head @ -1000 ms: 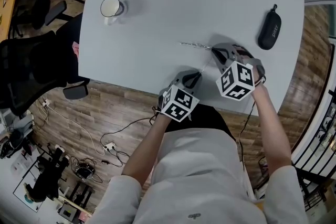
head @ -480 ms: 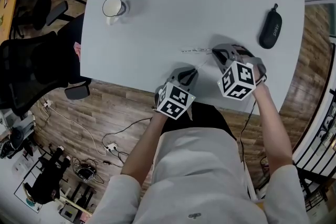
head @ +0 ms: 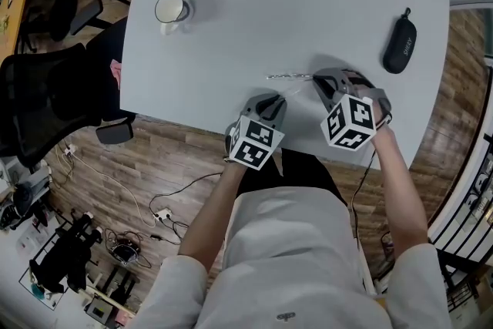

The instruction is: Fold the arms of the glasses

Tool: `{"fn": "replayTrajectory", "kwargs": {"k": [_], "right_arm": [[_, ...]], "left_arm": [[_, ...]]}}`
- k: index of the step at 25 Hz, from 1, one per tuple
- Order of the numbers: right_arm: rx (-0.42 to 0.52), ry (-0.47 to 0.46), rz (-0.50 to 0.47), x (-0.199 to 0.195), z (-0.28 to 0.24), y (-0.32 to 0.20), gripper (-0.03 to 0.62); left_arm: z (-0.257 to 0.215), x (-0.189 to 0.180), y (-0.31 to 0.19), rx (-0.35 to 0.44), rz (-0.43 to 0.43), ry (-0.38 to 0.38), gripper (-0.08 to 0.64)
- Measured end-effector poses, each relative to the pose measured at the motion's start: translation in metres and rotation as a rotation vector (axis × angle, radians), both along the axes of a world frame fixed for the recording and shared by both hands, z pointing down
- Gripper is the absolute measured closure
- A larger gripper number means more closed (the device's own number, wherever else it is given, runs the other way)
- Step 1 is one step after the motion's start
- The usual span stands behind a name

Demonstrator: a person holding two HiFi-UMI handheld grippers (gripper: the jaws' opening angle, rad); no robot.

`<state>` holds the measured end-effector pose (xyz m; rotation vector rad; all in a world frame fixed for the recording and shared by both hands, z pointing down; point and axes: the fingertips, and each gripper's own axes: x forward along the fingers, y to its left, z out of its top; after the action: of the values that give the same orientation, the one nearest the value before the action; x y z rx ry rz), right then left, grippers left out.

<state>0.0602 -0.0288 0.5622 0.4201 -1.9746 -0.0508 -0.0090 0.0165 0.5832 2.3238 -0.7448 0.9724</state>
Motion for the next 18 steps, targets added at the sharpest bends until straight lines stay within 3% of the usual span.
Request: {"fn": "replayTrajectory", "kwargs": {"k": [10, 18], "right_arm": [[-0.005, -0.007, -0.009, -0.004, -0.001, 0.008, 0.581], [-0.018, -0.01, -0.024, -0.006, 0.0, 0.017, 0.581]], "left_arm": [[0.0, -0.013, -0.009, 0.002, -0.064, -0.054, 0.485], [-0.001, -0.029, -0.021, 0.013, -0.179, -0.083, 0.477]]}}
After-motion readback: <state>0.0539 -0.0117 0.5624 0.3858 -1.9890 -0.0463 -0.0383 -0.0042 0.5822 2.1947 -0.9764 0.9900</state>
